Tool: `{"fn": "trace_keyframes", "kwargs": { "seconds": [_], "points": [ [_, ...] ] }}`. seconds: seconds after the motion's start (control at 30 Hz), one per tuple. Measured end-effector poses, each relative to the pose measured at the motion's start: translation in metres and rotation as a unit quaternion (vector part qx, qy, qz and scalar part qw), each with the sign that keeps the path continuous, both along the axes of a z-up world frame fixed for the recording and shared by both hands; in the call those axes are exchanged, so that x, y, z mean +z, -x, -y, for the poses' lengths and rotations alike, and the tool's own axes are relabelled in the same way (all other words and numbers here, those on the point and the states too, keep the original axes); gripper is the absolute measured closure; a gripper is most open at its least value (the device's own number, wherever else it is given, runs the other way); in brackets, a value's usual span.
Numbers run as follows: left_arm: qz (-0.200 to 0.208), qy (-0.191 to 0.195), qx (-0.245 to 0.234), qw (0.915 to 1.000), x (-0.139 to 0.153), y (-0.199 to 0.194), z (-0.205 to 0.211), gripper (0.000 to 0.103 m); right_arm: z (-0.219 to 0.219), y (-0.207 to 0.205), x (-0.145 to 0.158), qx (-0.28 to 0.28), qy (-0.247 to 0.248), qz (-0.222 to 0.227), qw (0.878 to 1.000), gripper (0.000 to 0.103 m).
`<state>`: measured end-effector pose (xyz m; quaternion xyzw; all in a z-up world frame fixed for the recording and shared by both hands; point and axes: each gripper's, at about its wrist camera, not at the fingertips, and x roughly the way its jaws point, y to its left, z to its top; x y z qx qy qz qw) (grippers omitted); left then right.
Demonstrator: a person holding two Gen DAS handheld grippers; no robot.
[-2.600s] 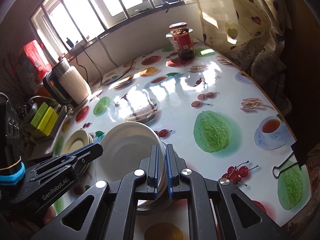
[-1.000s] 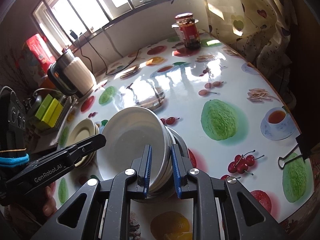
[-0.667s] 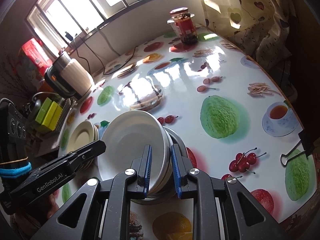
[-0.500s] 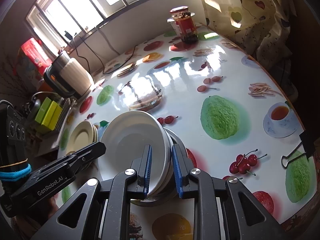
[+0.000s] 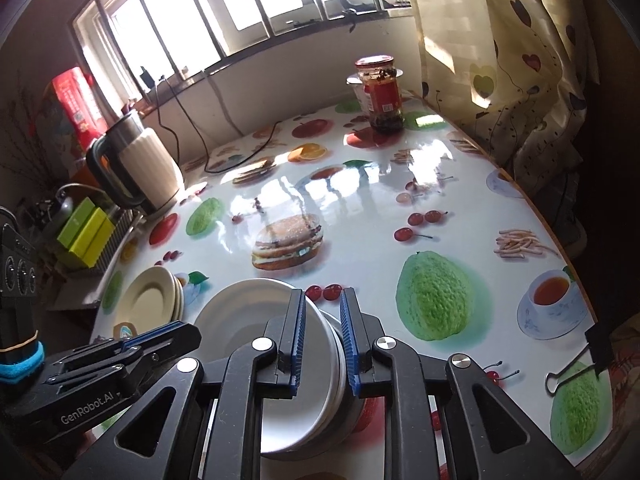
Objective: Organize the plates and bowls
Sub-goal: 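Settle the white bowl onto the nested bowls with both tools, then open both tools and pull them back from the bowl rim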
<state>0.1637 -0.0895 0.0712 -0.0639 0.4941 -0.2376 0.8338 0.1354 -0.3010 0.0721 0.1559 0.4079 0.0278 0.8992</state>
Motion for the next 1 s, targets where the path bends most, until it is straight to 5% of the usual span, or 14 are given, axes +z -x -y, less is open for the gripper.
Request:
{"fn": "trace_keyframes", "kwargs": {
  "seconds": [0.43,0.7,1.0],
  "points": [
    [-0.001,-0.001,0.000,1.0000,-0.003,-0.001,0.001,0.091,0.005,-0.001,-0.010,-0.001,-0.029,-0.007,1.000,0.091],
    [0.037,-0.018,0.002,0.9991,0.006,0.010,-0.002,0.088,0.006,0.012,0.000,-0.015,-0.023,0.006,1.000,0.090],
    [0.087,-0.038,0.016,0.9954,0.013,0.033,-0.015,0.086,0.003,0.041,0.015,-0.023,-0.005,0.038,0.999,0.075]
  ]
}}
